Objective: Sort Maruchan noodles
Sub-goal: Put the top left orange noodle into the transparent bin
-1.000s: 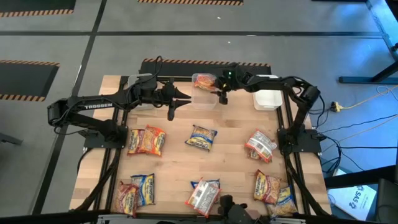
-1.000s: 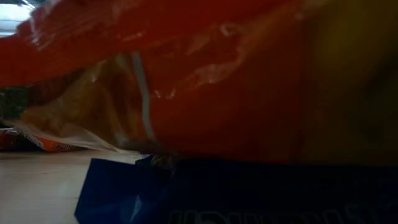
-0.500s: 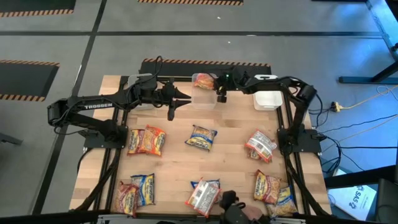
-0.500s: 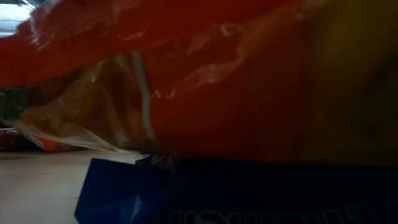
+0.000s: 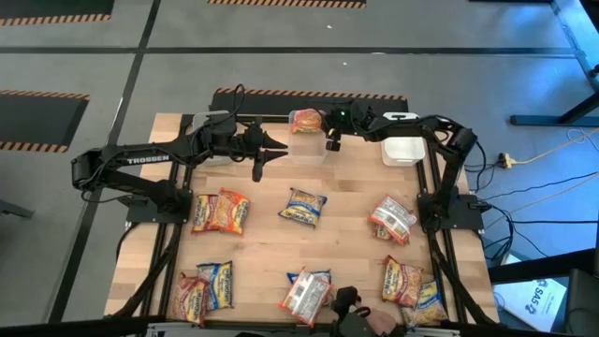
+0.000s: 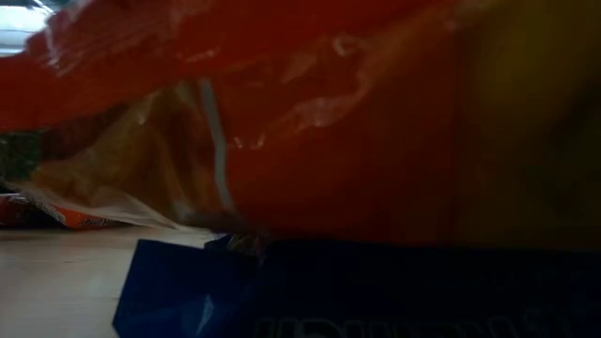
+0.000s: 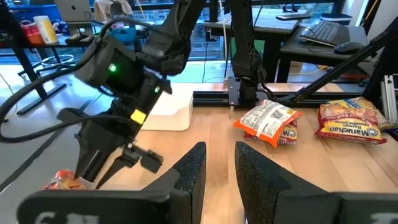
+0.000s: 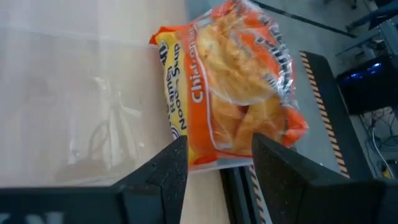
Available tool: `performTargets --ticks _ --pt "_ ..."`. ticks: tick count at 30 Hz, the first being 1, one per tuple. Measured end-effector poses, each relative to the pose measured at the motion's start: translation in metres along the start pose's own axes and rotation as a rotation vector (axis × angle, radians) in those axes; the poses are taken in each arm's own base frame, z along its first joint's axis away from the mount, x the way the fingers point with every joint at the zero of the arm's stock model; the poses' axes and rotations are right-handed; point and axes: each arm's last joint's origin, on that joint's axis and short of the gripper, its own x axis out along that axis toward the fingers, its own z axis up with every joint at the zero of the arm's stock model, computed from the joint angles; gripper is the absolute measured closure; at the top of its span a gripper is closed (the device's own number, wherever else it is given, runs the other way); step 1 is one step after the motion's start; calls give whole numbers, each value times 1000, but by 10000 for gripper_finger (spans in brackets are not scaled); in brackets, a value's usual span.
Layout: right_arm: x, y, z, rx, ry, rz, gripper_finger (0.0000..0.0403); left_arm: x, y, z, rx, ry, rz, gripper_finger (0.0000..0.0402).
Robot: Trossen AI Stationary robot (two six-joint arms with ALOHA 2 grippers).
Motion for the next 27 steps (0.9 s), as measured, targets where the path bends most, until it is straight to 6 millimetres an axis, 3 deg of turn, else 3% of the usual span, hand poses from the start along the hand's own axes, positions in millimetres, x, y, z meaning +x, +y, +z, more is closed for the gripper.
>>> performTargets --ticks 4,9,14,18,27 --pt "-34 8 29 25 -63 61 237 0 0 0 -10 2 -1 322" --pt "-96 22 64 74 -167 184 237 0 0 0 -17 1 -4 322" --pt "-142 45 77 152 -296 460 237 1 -1 0 -21 3 -13 322" --pt "-148 79 66 190 -323 589 237 5 -8 -4 -41 33 -36 322" --pt "-143 142 37 221 -250 576 237 19 -44 -30 -127 270 -68 322"
